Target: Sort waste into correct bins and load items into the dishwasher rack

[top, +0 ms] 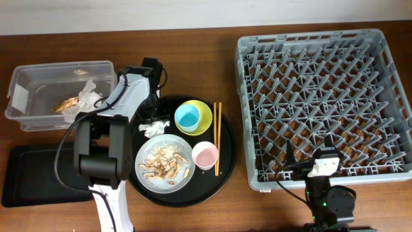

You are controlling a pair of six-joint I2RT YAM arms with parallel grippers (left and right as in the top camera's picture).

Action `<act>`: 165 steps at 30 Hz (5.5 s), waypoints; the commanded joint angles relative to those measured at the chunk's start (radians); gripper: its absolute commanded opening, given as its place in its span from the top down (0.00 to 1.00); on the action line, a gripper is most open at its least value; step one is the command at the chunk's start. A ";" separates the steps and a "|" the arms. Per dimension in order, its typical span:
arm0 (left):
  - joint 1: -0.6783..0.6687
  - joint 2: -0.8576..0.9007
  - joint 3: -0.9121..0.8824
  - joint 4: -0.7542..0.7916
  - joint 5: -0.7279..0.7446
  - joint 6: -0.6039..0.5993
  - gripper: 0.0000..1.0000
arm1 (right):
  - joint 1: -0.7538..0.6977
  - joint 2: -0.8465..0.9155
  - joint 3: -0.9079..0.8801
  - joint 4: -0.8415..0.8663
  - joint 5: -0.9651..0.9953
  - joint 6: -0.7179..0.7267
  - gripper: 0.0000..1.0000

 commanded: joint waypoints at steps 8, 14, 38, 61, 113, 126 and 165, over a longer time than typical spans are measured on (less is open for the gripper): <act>0.155 -0.071 0.483 -0.212 -0.069 -0.009 0.99 | -0.006 -0.005 -0.008 -0.003 0.005 0.004 0.02; 0.395 -0.063 0.555 -0.111 -0.176 -0.201 0.99 | -0.006 -0.005 -0.008 -0.003 0.005 0.004 0.02; 0.145 -0.463 0.519 -0.631 0.112 -0.054 0.01 | -0.006 -0.005 -0.008 -0.003 0.005 0.004 0.02; -0.214 -0.473 0.245 -0.468 -0.076 -0.107 0.01 | -0.006 -0.005 -0.008 -0.003 0.005 0.004 0.02; 0.109 -0.612 -0.180 -0.016 -0.143 -0.181 0.37 | -0.006 -0.005 -0.008 -0.003 0.005 0.004 0.02; 0.349 -0.612 -0.180 -0.092 -0.048 -0.190 0.01 | -0.006 -0.005 -0.008 -0.003 0.005 0.004 0.01; 0.349 -0.612 -0.180 -0.092 -0.048 -0.190 0.01 | 0.877 1.556 1.608 -0.999 0.102 0.281 0.02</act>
